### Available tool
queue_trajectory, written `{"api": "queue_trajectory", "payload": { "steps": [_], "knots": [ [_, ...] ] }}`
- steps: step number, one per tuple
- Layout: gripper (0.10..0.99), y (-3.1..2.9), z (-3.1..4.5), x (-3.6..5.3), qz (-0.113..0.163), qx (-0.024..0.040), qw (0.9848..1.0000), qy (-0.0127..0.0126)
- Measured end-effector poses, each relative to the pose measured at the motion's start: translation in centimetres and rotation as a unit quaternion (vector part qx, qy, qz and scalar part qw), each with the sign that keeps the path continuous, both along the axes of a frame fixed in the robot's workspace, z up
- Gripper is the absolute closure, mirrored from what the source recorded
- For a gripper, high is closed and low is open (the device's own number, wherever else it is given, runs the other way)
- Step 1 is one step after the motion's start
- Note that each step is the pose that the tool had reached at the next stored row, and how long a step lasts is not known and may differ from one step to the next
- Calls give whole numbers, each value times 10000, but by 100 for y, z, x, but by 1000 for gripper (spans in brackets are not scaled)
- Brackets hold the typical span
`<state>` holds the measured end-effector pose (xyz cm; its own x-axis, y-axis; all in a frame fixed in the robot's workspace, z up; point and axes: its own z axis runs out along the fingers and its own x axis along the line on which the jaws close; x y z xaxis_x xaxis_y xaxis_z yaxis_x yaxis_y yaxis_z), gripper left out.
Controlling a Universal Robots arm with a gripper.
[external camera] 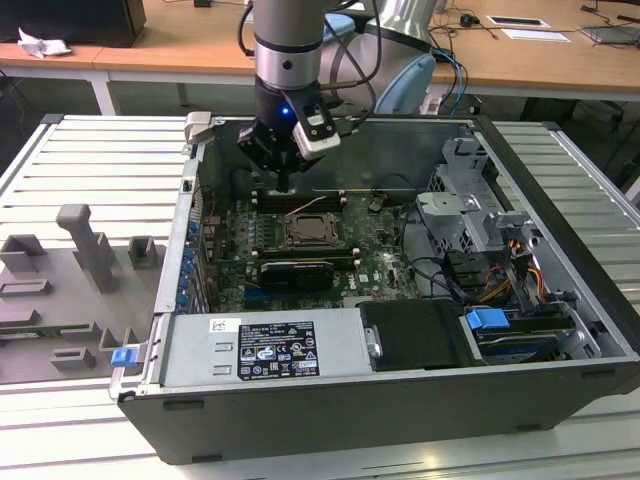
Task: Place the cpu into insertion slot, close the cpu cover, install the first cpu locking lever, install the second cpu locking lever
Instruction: 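Install the first cpu locking lever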
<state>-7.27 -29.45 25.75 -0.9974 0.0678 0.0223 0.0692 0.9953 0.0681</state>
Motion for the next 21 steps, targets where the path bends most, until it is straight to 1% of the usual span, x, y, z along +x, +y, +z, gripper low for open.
{"api": "queue_trajectory", "payload": {
  "steps": [21],
  "knots": [
    [980, 0, -23, 55, 1, 0, 10000, 0]
  ]
}}
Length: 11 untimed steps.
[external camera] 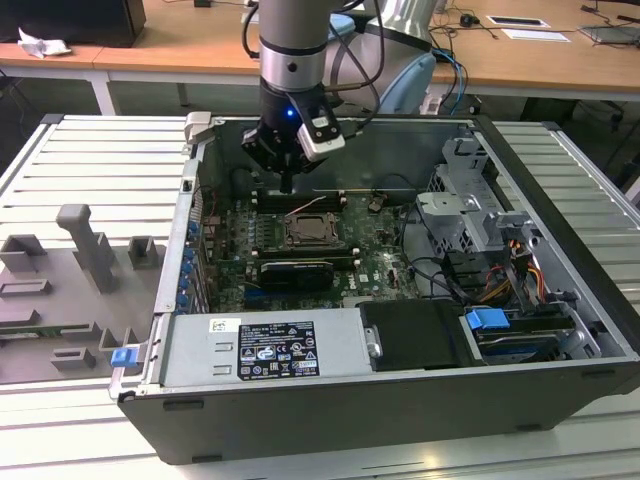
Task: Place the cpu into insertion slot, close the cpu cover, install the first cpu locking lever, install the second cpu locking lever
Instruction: 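Install the first cpu locking lever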
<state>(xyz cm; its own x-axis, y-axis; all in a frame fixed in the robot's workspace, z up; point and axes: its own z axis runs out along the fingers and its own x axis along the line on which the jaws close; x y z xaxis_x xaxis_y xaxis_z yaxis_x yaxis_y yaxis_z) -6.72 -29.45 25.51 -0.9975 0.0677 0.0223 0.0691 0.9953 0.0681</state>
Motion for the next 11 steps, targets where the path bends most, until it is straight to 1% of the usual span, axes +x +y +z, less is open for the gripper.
{"api": "queue_trajectory", "payload": {
  "steps": [11],
  "knots": [
    [980, 0, -15, 19, -1, 0, 10000, 0]
  ]
}}
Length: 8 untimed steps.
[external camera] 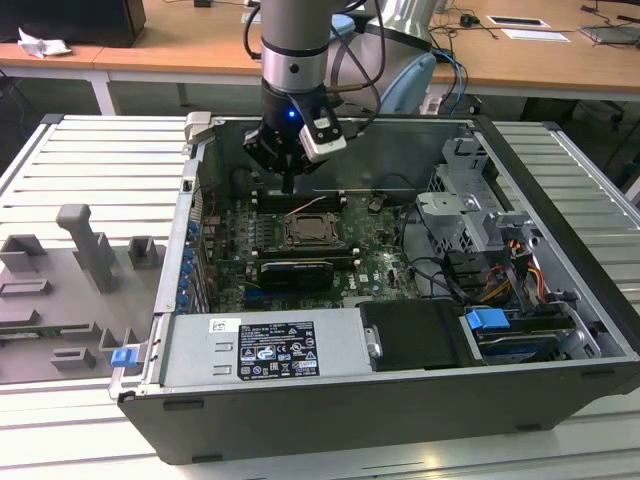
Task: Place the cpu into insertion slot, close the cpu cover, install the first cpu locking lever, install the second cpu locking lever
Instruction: 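Install the first cpu locking lever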
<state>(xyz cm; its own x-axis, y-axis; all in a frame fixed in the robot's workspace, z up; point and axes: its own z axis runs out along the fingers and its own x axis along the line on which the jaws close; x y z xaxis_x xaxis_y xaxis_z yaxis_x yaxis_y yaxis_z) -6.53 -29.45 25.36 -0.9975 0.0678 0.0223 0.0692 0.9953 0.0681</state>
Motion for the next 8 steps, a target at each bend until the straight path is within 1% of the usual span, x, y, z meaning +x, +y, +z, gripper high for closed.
{"api": "queue_trajectory", "payload": {
  "steps": [8],
  "knots": [
    [980, 0, -6, 12, 0, 0, 10000, 0]
  ]
}}
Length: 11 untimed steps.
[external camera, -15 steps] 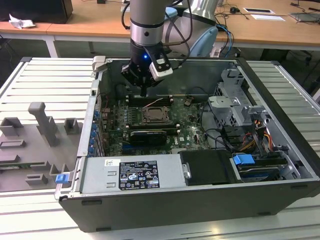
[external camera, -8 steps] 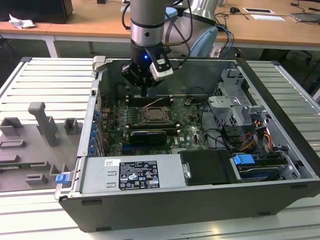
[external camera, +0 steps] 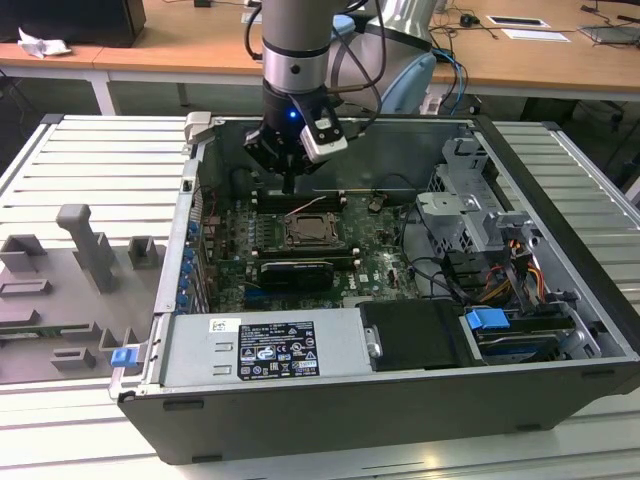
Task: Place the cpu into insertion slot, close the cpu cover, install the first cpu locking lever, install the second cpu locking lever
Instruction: 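Install the first cpu locking lever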
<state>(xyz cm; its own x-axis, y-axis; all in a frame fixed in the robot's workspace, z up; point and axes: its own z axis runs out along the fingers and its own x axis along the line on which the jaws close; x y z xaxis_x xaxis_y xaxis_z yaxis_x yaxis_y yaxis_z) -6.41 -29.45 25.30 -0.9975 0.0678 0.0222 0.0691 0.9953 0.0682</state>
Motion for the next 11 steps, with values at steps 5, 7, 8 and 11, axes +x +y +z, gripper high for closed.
{"api": "queue_trajectory", "payload": {
  "steps": [5, 7, 8, 11],
  "knots": [
    [980, 0, -13, 11, 0, 0, 10000, 0],
    [980, -2, -28, 15, 0, 0, 10000, 0],
    [980, -2, -30, 16, 0, 1, 10000, 0],
    [980, -2, -35, 19, 0, 0, 10000, 0]
  ]
}}
